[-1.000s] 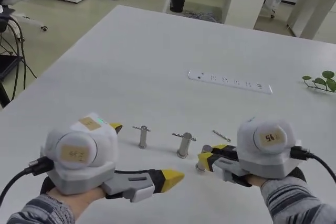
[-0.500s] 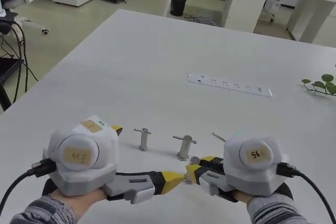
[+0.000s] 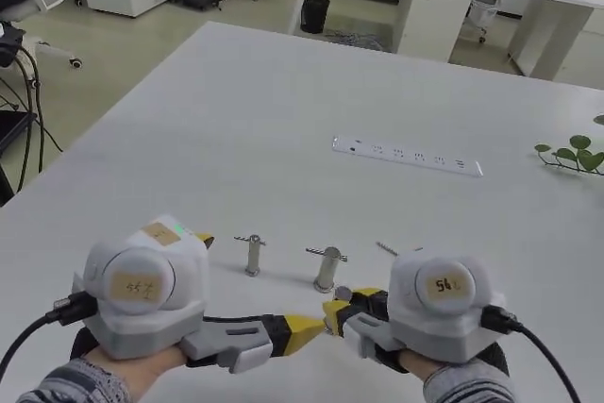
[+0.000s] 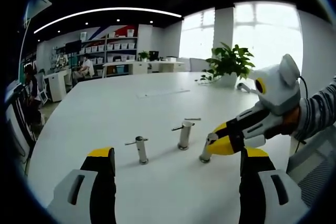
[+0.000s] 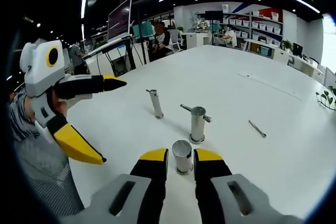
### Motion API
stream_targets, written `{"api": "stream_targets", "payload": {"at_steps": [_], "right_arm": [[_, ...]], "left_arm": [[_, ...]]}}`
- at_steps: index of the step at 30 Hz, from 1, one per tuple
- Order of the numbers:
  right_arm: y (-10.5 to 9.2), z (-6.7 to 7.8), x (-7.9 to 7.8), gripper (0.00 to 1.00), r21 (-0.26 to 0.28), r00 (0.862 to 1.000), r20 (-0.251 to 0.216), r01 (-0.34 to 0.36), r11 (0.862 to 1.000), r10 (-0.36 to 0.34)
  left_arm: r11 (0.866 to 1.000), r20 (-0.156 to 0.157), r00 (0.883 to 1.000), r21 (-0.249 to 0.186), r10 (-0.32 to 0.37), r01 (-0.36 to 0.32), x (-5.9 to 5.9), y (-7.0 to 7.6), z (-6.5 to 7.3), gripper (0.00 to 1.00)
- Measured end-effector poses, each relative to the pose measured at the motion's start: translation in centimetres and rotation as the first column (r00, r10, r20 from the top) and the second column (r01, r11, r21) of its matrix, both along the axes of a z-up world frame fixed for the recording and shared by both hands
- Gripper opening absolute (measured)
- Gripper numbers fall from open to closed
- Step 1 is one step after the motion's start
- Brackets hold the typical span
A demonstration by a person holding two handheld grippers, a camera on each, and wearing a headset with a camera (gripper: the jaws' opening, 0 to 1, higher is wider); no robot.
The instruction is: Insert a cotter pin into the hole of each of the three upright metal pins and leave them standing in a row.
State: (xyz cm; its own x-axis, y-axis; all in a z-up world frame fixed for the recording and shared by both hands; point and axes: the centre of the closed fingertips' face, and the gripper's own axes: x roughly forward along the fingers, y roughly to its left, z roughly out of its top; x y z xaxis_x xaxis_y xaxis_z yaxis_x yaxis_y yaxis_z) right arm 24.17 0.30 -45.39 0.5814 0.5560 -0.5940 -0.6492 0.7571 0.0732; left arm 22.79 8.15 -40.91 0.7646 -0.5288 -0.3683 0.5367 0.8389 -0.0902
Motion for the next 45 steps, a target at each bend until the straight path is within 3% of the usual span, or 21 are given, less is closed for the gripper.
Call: {"api": "stream_targets", "payload": {"at_steps": [3,7,12,17,24,32,42,45], "right_arm": [[-0.2,0.5,-0.2,0.22,0.012,1.0,0.022,0.002,1.0,-0.002],[-0.8,0.4,-0.8,0.26,0.019,1.0,0.011,-0.012,1.0,0.011],[-1.9,-0.2,-1.6,0.3,0.001,0.998,-0.03,-0.058,0.998,0.058],[-3.2,-0.3,-1.4,0.31,-0.045,0.994,-0.038,-0.104,0.994,0.103],[-5.1,-0.2,0.2,0.32,-0.114,0.989,-0.042,-0.144,0.983,0.14],[-6.7,-0.2,2.2,0.33,-0.138,0.981,-0.1,-0.178,0.974,0.165],[-8.0,0.3,5.5,0.32,-0.222,0.971,-0.121,-0.23,0.948,0.207],[-8.2,0.0,6.3,0.31,-0.24,0.965,-0.15,-0.245,0.939,0.214]], "left_arm": [[1.0,0.002,1.0,-0.007,-0.001,0.001,0.0,-0.1,0.1,0.99],[1.0,0.004,1.0,-0.011,-0.002,0.002,0.0,-0.1,0.2,0.99],[1.0,-0.011,1.0,-0.003,-0.001,0.001,-0.1,-0.1,-0.2,0.99],[1.0,0.0,1.0,-0.004,-0.001,0.001,0.0,-0.1,0.0,0.99],[1.0,0.01,1.0,-0.004,-0.001,0.001,0.0,-0.3,0.2,0.99],[1.0,0.008,1.0,-0.001,-0.004,0.004,-0.1,-0.3,0.3,0.99],[1.0,0.0,1.0,0.015,-0.004,0.004,-0.1,-0.2,0.0,0.99],[1.0,-0.01,1.0,0.017,-0.002,0.002,-0.1,-0.2,-0.2,0.99]]}}
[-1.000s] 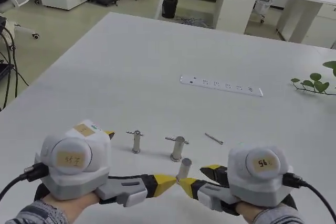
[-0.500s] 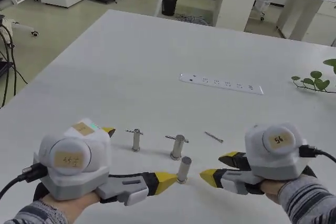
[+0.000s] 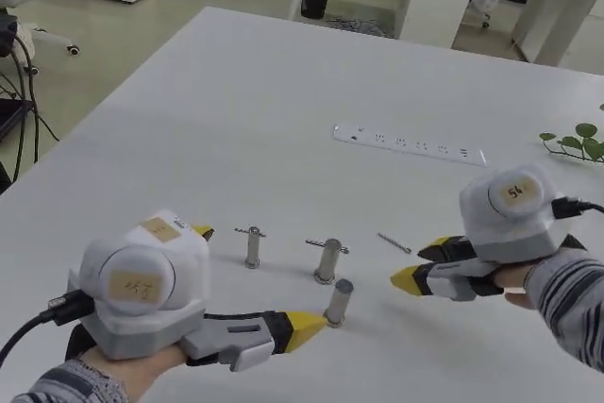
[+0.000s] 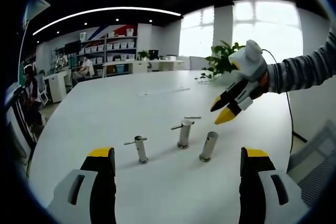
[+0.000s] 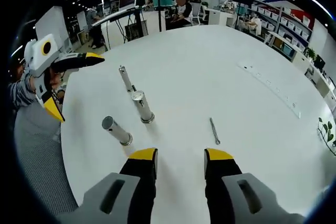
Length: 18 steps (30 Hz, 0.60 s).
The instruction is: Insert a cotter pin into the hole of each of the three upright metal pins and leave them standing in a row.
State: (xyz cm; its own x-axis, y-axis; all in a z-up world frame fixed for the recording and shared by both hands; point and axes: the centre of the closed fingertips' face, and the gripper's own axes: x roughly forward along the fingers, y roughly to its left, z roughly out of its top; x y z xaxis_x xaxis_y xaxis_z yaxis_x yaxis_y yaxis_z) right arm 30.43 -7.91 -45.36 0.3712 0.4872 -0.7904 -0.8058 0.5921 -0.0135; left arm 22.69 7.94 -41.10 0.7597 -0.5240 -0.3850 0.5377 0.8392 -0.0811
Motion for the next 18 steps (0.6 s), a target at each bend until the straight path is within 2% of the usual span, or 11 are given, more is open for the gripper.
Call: {"api": "stream_targets", "payload": {"at_steps": [7,18], "right_arm": [[-0.2,-0.4,1.4,0.27,-0.064,0.999,-0.009,-0.044,0.997,0.043],[-0.6,-2.1,4.0,0.18,-0.081,0.999,-0.034,-0.032,0.996,0.03]], "left_arm": [[1.0,-0.009,1.0,0.005,0.003,-0.003,0.0,0.1,-0.2,0.99],[1.0,-0.012,1.0,0.012,-0.008,0.008,-0.1,-0.2,-0.4,0.99]]}}
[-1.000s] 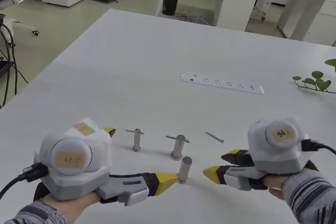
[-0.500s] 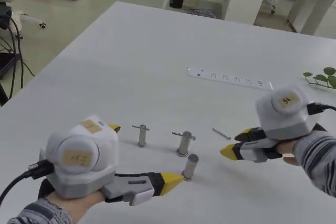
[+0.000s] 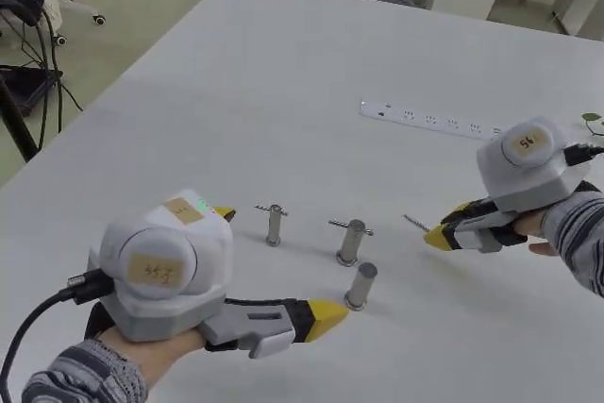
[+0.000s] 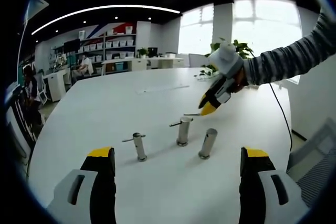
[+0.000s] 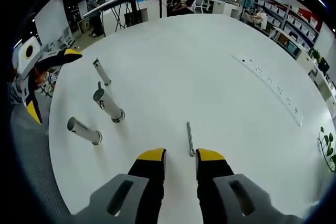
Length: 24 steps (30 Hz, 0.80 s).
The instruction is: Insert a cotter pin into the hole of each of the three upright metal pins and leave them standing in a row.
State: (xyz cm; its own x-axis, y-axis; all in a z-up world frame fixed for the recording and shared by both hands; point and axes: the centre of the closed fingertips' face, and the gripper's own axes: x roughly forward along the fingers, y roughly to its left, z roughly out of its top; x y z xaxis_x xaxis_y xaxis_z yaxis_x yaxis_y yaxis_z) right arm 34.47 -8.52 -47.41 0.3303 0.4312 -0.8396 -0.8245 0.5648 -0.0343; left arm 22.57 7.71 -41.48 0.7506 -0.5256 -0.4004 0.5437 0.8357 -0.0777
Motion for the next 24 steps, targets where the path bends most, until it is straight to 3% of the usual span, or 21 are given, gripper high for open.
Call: {"api": "stream_targets", "payload": {"at_steps": [10,17,21,23,24], "right_arm": [[-0.1,-1.6,1.4,0.12,-0.026,0.999,-0.032,-0.001,1.0,0.0],[-0.3,-1.8,1.5,0.07,-0.043,0.999,-0.036,-0.001,0.999,0.0],[-0.2,-1.9,1.3,0.02,-0.067,0.999,-0.024,-0.05,0.997,0.048],[-0.4,-1.9,1.3,0.0,-0.118,0.993,0.01,-0.114,0.986,0.116],[-0.3,-1.9,1.2,0.0,-0.119,0.993,0.013,-0.117,0.986,0.119]], "left_arm": [[1.0,-0.013,1.0,-0.002,0.0,0.0,0.0,0.0,-0.3,0.98],[1.0,-0.016,1.0,-0.006,-0.001,0.001,-0.1,0.0,-0.4,0.97],[1.0,-0.02,1.0,-0.001,-0.007,0.007,-0.2,-0.1,-0.5,0.96],[1.0,-0.023,1.0,-0.001,-0.011,0.011,-0.2,-0.1,-0.6,0.96],[1.0,-0.022,1.0,0.0,-0.014,0.014,-0.2,-0.1,-0.6,0.95]]}}
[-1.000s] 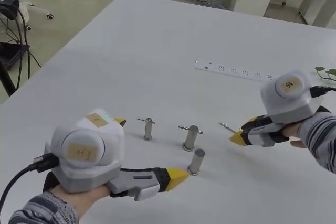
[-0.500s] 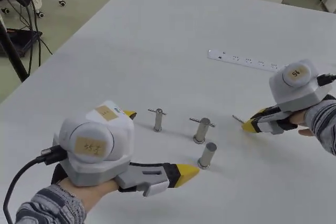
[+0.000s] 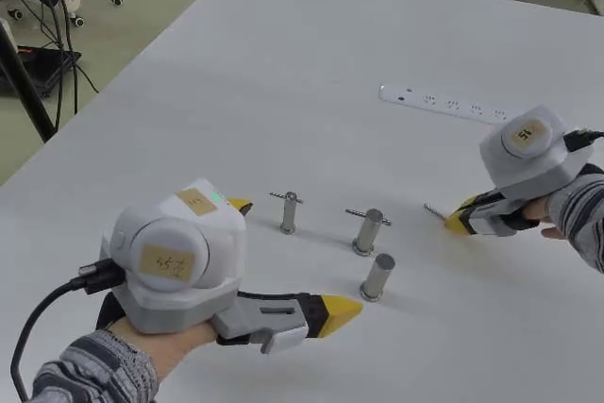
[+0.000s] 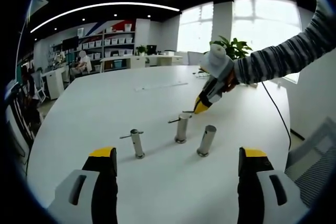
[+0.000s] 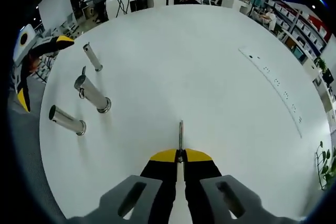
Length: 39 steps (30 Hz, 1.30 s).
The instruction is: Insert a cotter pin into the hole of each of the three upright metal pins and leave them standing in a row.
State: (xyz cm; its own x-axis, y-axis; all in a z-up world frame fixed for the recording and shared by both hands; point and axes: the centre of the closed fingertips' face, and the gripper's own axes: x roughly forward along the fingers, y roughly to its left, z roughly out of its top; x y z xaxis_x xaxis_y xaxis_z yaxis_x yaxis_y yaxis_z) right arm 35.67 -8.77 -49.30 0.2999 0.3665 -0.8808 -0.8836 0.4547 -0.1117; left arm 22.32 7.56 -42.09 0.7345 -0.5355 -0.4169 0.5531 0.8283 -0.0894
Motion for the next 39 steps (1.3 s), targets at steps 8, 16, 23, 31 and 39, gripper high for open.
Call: {"api": "stream_targets", "payload": {"at_steps": [8,16,23,31,39], "right_arm": [[-0.2,-0.1,0.1,0.0,0.012,1.0,-0.016,0.02,1.0,-0.02],[-0.2,1.7,-1.0,0.0,0.034,1.0,0.016,0.003,0.999,-0.003],[0.1,3.3,-2.6,0.0,0.047,0.998,0.046,-0.046,0.998,0.044],[1.2,5.0,-5.3,0.0,0.076,0.988,0.087,-0.136,0.988,0.13],[2.6,5.8,-8.4,0.0,0.078,0.959,0.126,-0.264,0.961,0.253]], "left_arm": [[1.0,-0.008,1.0,-0.008,-0.008,0.008,-0.1,-0.1,-0.1,0.93],[0.999,-0.019,1.0,-0.031,-0.009,0.008,-0.3,-0.3,-0.1,0.9],[0.999,-0.015,0.999,-0.032,-0.043,0.043,-0.7,-1.2,0.2,0.86],[0.996,-0.018,0.996,-0.033,-0.087,0.086,-1.3,-2.0,0.6,0.75],[0.991,-0.01,0.992,-0.028,-0.128,0.127,-1.6,-3.1,1.3,0.65]]}}
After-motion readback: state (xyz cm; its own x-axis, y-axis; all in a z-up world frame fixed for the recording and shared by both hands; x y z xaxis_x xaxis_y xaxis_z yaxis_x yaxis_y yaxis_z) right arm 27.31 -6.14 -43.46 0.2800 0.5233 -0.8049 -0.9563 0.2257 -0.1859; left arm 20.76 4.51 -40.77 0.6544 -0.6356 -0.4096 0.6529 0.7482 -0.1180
